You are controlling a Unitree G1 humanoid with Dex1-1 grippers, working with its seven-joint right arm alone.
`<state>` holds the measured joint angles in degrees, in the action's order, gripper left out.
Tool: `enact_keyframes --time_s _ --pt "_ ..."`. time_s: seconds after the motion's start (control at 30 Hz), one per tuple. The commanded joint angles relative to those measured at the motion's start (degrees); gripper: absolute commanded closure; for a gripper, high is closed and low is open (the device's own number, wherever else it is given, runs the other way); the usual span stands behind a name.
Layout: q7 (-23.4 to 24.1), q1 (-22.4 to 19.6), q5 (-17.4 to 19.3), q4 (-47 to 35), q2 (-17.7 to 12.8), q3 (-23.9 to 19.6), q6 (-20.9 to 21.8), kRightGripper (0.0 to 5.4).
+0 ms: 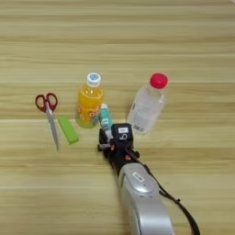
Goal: Move the objects on the table
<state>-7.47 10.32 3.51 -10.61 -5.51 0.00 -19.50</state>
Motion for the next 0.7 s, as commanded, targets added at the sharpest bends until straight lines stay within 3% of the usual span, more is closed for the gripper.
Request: enact_keyframes --time_s 0.03,0.53,0.7 --pt "1.32 -0.26 -1.2 -1.12 -0.66 -0.72 1.04 3.71" --pt "2.61 -0.83 -2.73 -5.82 -1.14 -1.96 6.1 3.72" --pt "3.04 -1.02 -5.5 -7.4 -2.17 -1.75 9.86 3.72"
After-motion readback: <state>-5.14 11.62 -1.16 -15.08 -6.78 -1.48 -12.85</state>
